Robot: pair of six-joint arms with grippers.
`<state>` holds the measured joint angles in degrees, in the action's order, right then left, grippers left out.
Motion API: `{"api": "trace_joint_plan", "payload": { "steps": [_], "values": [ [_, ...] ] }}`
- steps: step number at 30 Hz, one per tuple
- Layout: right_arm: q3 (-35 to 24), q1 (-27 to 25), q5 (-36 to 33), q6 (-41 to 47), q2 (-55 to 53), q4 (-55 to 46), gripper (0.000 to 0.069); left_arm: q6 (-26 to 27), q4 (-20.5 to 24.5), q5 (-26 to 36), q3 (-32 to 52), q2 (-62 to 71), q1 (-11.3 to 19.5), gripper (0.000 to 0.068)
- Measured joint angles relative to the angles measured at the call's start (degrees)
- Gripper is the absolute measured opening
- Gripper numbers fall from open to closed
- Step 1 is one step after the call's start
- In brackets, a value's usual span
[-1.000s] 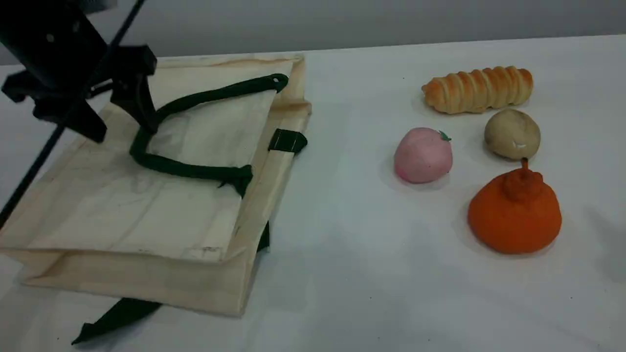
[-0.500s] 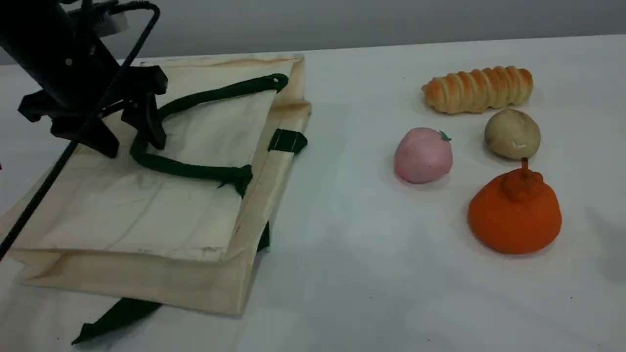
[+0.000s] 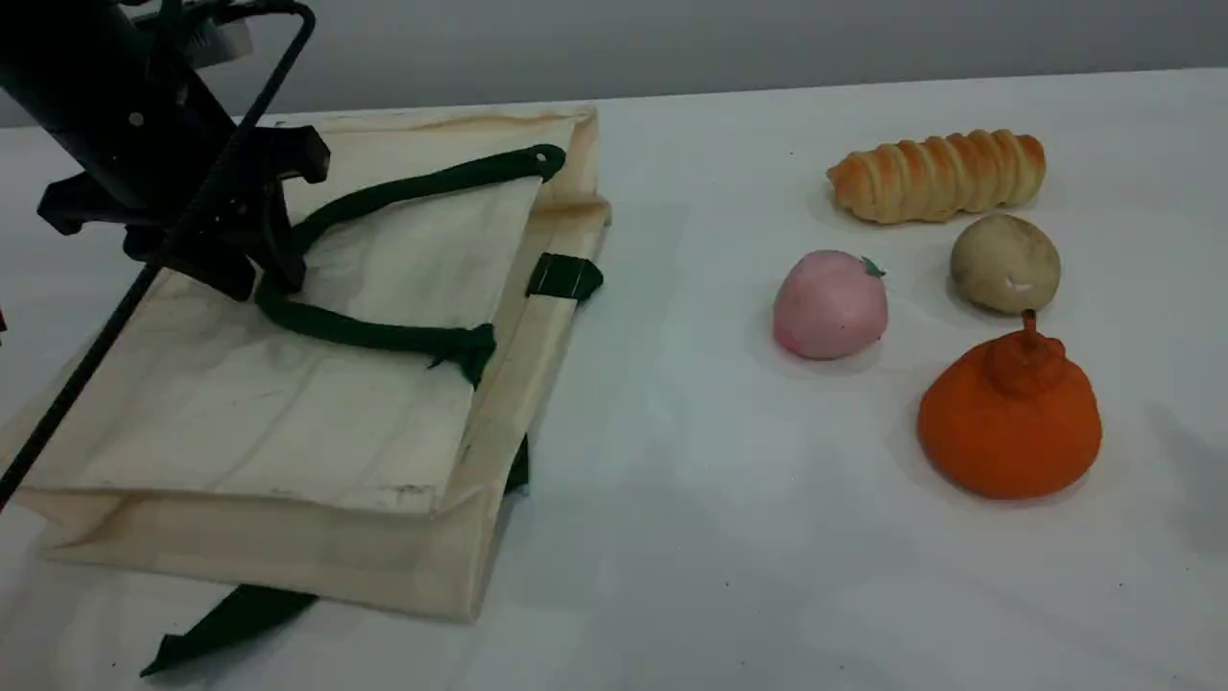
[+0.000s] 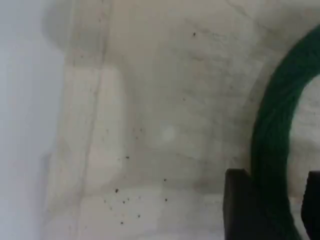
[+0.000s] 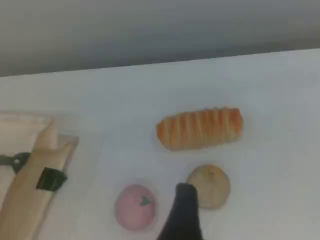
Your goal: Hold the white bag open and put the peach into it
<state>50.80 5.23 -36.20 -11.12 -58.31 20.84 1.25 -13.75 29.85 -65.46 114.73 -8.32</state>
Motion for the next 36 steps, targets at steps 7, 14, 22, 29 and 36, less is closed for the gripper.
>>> {"api": "trace_joint_plan", "payload": {
  "steps": [7, 14, 22, 29, 36],
  "values": [
    [0.00, 0.00, 0.05, 0.00, 0.00, 0.00, 0.0591, 0.00, 0.00, 0.05, 0.00, 0.00, 0.00, 0.0284],
    [0.00, 0.00, 0.05, 0.00, 0.00, 0.00, 0.0591, 0.00, -0.05, -0.19, 0.00, 2.54, 0.00, 0.0267],
    [0.00, 0.00, 0.05, 0.00, 0.00, 0.00, 0.0591, -0.05, 0.24, -0.15, 0.00, 3.39, -0.90, 0.0210],
    [0.00, 0.00, 0.05, 0.00, 0.00, 0.00, 0.0591, 0.36, 0.35, 3.74, -2.34, 3.27, -1.07, 0.0208],
    [0.00, 0.00, 0.05, 0.00, 0.00, 0.00, 0.0591, 4.76, 0.43, 10.84, -8.17, 2.33, -1.07, 0.0186]
  ]
}}
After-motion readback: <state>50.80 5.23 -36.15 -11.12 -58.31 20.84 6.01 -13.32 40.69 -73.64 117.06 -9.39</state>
